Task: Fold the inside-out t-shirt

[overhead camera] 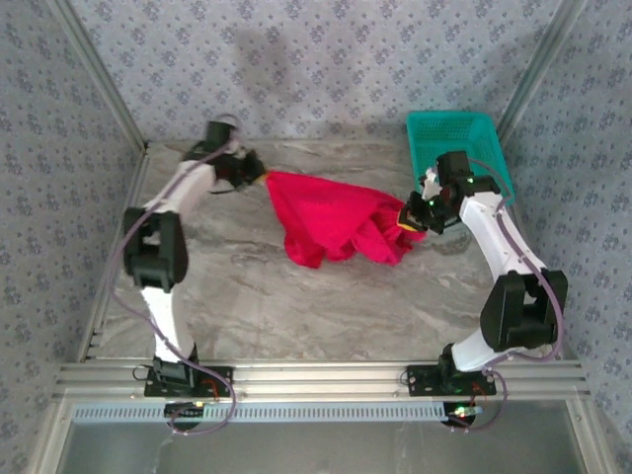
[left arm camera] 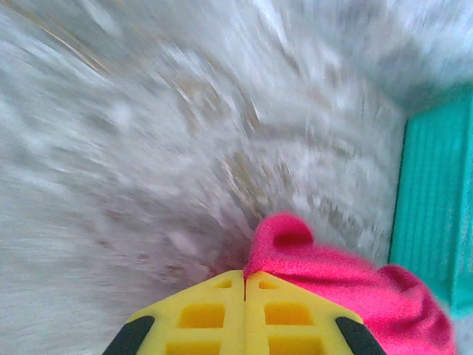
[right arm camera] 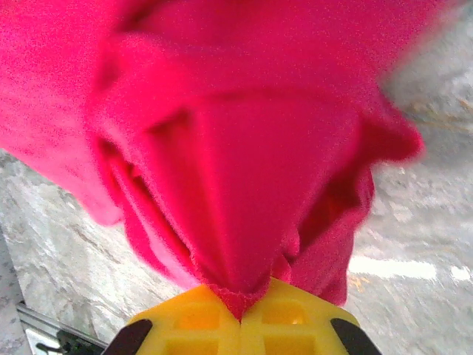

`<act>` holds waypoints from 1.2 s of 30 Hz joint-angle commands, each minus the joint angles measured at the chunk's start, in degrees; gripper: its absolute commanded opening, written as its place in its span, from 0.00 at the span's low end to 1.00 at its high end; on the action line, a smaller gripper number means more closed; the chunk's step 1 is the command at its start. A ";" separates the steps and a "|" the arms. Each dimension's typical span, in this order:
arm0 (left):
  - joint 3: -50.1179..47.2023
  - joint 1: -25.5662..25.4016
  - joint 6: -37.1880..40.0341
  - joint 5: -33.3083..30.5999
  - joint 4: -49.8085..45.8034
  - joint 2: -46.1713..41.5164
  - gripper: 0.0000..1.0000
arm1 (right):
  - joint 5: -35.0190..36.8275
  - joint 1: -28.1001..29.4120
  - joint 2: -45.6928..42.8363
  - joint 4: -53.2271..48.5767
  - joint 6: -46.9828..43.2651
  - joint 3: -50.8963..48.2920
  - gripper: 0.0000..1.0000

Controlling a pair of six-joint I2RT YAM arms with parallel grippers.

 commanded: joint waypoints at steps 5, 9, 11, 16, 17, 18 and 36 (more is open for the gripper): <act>-9.39 9.83 2.54 0.95 -2.98 -8.02 0.00 | 13.69 -3.52 -6.25 -5.06 -1.00 -3.95 0.00; -11.14 14.41 3.51 0.09 -3.76 -10.56 0.00 | 22.31 -5.78 -9.69 -5.70 -0.02 -7.20 0.00; -10.99 16.40 3.92 -0.16 -4.50 -11.11 0.00 | 23.93 -7.22 -10.57 -5.80 0.56 -6.92 0.00; -7.02 19.45 4.59 -0.23 -7.41 -13.45 0.00 | 25.57 -9.98 -13.96 -6.32 1.76 -1.51 0.00; -5.63 20.03 4.87 -0.23 -8.45 -14.19 0.00 | 25.82 -10.72 -14.54 -6.89 1.91 -0.28 0.00; -4.52 20.69 5.00 -0.27 -9.24 -14.98 0.00 | 25.87 -11.49 -15.15 -7.23 1.88 0.60 0.00; -18.36 -9.22 7.05 -3.24 2.28 -21.63 0.47 | 15.27 -11.13 -12.09 -1.43 3.77 -1.49 0.00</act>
